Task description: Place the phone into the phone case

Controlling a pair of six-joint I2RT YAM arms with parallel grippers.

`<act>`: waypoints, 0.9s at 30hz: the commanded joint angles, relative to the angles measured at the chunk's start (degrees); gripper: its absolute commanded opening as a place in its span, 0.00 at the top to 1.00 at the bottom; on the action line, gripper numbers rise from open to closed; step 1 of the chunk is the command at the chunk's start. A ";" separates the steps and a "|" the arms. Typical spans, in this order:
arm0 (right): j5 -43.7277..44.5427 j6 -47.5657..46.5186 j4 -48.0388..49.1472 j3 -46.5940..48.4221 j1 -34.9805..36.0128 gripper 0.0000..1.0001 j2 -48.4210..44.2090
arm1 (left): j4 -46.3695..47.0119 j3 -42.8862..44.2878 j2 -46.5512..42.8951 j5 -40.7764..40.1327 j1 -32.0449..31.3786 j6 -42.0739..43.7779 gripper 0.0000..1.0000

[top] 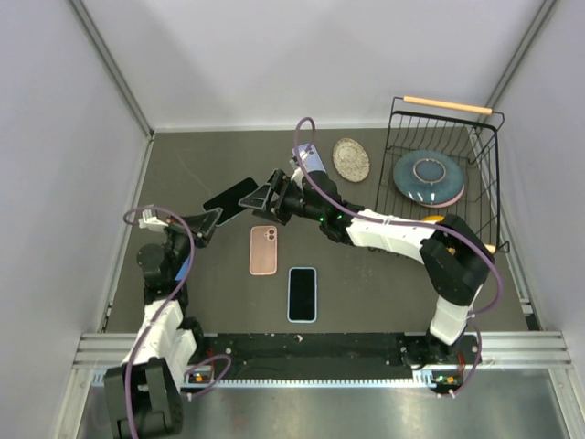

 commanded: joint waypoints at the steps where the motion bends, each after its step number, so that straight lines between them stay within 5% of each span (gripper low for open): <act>1: -2.65 1.01 9.57 0.26 -0.50 0.29 1.56 | 19.96 1.75 3.73 5.81 -0.36 -4.06 1.00; 6: -3.10 -1.71 8.35 2.28 -0.50 0.45 2.26 | 19.56 0.61 3.74 5.90 -0.37 -3.72 1.00; 9: -1.25 -2.50 7.73 1.85 -0.58 0.76 1.39 | 17.27 0.87 2.95 6.95 -0.37 -1.87 1.00; 12: 0.59 -5.13 7.03 1.06 -0.67 0.93 -0.63 | 14.20 0.70 2.07 8.10 -0.46 -0.03 0.78; 15: 0.60 -6.37 8.17 -0.08 -1.55 1.00 -1.95 | 9.81 0.35 -0.12 8.54 -0.37 2.43 0.70; 19: -1.25 -7.16 9.57 -1.67 -3.39 1.00 -3.88 | 2.16 0.35 -4.60 8.80 -0.45 6.29 0.38; 23: -3.62 -10.41 7.31 -2.82 -5.33 1.00 -6.00 | -8.64 1.40 -9.44 8.71 -0.37 11.91 0.27; 27: -9.66 -22.15 -10.69 2.53 -8.05 1.00 -6.70 | -36.90 9.89 -13.57 0.84 -0.37 26.66 0.24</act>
